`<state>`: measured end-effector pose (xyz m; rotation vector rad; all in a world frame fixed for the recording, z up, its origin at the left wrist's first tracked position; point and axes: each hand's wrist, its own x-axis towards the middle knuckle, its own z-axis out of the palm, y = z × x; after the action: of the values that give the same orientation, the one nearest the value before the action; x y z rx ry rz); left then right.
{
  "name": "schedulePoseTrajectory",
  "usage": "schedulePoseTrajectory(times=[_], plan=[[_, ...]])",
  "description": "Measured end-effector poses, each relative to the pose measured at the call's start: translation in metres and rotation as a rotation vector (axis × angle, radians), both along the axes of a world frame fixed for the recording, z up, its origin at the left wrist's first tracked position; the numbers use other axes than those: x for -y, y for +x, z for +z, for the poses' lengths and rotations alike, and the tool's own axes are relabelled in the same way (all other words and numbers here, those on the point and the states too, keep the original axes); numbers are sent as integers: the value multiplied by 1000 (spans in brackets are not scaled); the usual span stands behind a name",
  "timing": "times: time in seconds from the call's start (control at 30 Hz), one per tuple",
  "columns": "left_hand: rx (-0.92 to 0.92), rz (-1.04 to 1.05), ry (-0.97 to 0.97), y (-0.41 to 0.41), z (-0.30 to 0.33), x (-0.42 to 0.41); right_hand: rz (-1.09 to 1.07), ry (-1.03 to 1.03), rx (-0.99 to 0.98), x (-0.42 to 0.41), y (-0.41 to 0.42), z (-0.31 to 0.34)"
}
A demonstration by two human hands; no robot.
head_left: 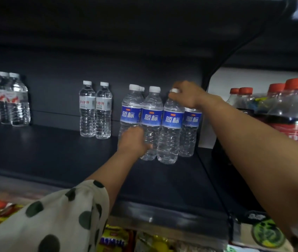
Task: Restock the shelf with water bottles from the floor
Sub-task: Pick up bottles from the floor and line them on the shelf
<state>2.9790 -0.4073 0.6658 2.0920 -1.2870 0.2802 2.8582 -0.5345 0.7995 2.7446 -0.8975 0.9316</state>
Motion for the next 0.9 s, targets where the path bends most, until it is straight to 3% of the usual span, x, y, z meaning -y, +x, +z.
schedulePoseTrajectory(times=[0.37,0.7,0.9], plan=[[3,-89,34,2,5,-13,-74,32,35,-24,-11,-5],[40,-351,-133,3,11,-95,-298,-134,-46,-165,-29,-56],[66,-610,-51,-6,-26,-162,-460,-79,-111,-260,-48,-132]])
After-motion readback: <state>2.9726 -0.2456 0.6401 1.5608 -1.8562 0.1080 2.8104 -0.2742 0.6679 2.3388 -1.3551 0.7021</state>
